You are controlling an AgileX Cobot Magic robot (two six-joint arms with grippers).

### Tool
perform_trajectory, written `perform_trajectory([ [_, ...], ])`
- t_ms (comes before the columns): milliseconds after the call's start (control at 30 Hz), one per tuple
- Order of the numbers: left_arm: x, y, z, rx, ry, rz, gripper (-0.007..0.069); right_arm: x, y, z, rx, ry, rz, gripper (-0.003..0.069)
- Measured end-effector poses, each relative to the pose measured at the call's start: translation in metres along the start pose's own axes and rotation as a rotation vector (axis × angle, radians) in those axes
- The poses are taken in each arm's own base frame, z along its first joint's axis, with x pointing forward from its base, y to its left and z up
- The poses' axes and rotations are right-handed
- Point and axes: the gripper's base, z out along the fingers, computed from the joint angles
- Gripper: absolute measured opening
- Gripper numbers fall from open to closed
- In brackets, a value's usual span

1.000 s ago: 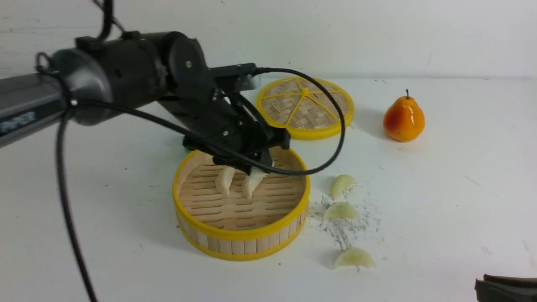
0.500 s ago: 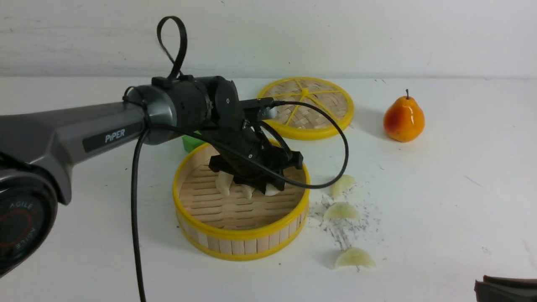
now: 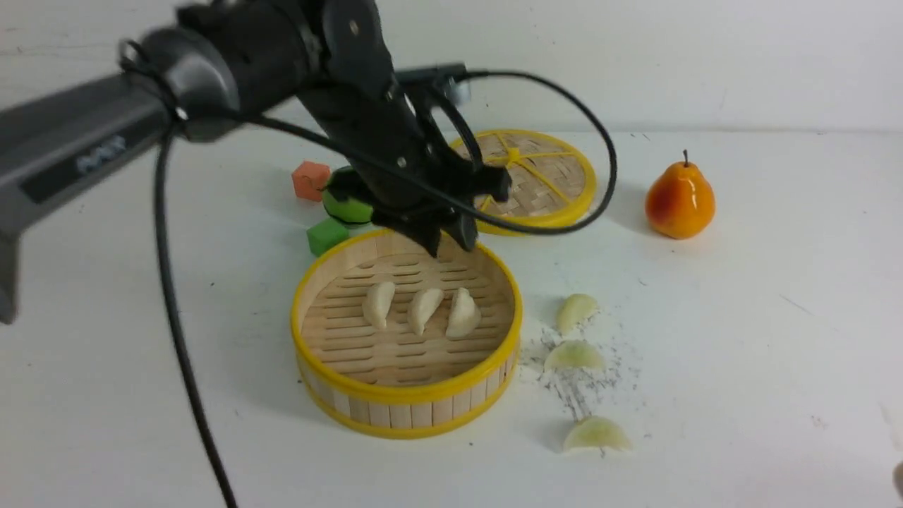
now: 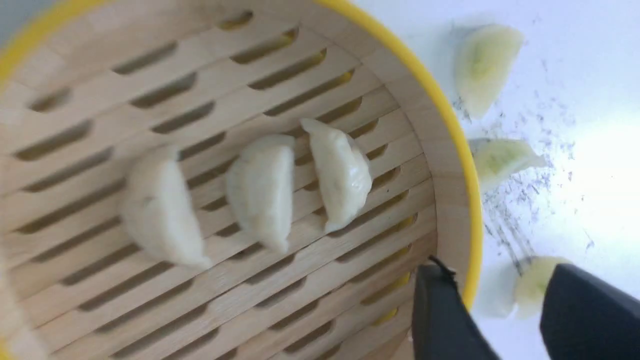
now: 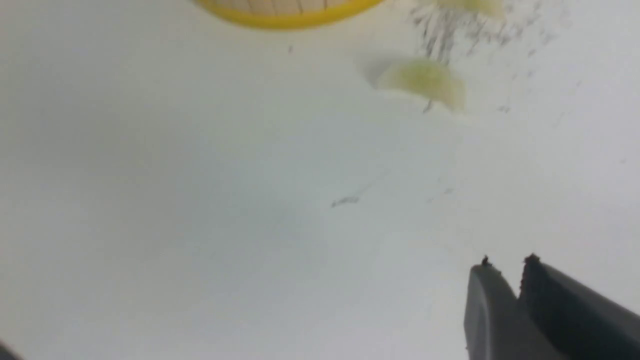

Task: Put the dumplings into the steamer on the white table.
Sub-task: 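Reach for and grasp a dumpling lying on the table beside the steamer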

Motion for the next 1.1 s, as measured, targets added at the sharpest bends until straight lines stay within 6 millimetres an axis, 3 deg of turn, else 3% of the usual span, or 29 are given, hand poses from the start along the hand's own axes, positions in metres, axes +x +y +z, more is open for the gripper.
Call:
perform_trajectory([
  [100,0.006,-0.005,-0.074,-0.056,-0.095,0.038,0.011,-0.006,0.002,0.013,-0.055,0.135,-0.024,0.0097],
  [133,0.008,-0.006,-0.083,-0.064,-0.106,0.041,0.0085,-0.008,0.002,0.017,-0.063,0.161,-0.03,0.0099],
  [167,0.016,-0.008,-0.114,-0.07,-0.162,0.053,0.0036,-0.016,0.003,0.022,-0.084,0.205,-0.052,0.0106],
  [267,0.044,-0.01,-0.161,-0.064,-0.234,0.063,-0.0014,-0.037,0.006,0.038,-0.122,0.313,-0.118,0.0136],
  [367,0.08,-0.007,-0.186,-0.062,-0.27,0.062,-0.0015,-0.059,0.006,0.062,-0.133,0.397,-0.178,0.0187],
  [467,0.121,0.0,-0.194,-0.057,-0.305,0.044,-0.0015,-0.086,0.004,0.09,-0.12,0.426,-0.24,0.0256],
  [733,0.236,0.035,-0.179,-0.143,-0.397,0.061,-0.0015,-0.123,-0.005,0.174,-0.079,0.516,-0.388,0.0406],
  [1000,0.316,0.065,-0.183,-0.265,-0.595,0.043,-0.0015,-0.118,-0.014,0.226,-0.037,0.555,-0.571,0.0416],
  [1100,0.335,0.071,-0.178,-0.27,-0.638,0.039,-0.0015,-0.109,-0.015,0.237,-0.052,0.602,-0.56,0.0363],
])
